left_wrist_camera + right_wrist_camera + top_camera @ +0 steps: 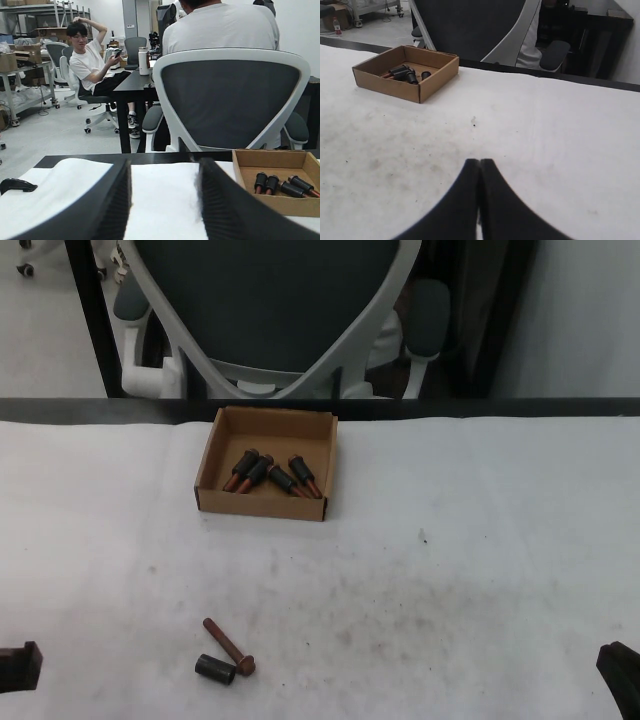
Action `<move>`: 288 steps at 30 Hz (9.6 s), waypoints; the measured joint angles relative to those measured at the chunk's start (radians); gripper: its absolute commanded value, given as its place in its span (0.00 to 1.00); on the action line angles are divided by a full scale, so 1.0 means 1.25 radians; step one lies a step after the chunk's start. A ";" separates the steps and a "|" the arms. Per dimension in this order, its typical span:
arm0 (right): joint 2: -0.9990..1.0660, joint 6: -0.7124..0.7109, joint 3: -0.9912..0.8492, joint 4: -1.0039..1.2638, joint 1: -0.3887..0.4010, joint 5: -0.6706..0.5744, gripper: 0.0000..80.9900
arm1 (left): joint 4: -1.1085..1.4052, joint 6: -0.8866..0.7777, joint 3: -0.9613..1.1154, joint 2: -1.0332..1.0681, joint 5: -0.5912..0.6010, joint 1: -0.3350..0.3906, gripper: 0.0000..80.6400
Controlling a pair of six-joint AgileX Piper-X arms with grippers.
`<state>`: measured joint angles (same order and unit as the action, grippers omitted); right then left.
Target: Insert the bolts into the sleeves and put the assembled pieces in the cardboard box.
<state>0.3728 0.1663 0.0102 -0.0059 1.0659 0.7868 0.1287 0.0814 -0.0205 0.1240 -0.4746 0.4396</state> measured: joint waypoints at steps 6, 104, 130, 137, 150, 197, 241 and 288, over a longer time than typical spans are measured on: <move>0.000 0.000 0.000 0.005 0.000 0.000 0.00 | 0.000 0.000 0.000 0.000 0.001 0.000 0.01; 0.000 0.005 0.000 -0.007 0.000 0.000 0.00 | -0.002 -0.041 0.000 0.000 0.088 0.000 0.01; 0.000 0.005 0.000 -0.007 0.000 0.000 0.00 | -0.002 -0.041 0.000 0.000 0.088 0.000 0.01; 0.000 0.005 0.000 -0.007 0.000 0.000 0.00 | -0.002 -0.041 0.000 0.000 0.088 0.000 0.01; 0.000 0.005 0.000 -0.007 0.000 0.000 0.00 | -0.002 -0.041 0.000 0.000 0.099 0.000 0.01; 0.000 0.005 0.000 -0.012 0.000 0.000 0.00 | -0.002 -0.043 0.000 0.000 0.113 0.000 0.01; 0.000 0.005 0.000 -0.026 0.000 0.000 0.00 | -0.009 -0.043 0.000 0.000 0.117 0.000 0.01; 0.000 0.005 0.000 -0.026 0.000 0.000 0.00 | -0.015 -0.043 0.000 0.000 0.126 0.000 0.01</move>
<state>0.3728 0.1730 0.0102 -0.0385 1.0659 0.7868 0.1097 0.0273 -0.0205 0.1240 -0.3171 0.4396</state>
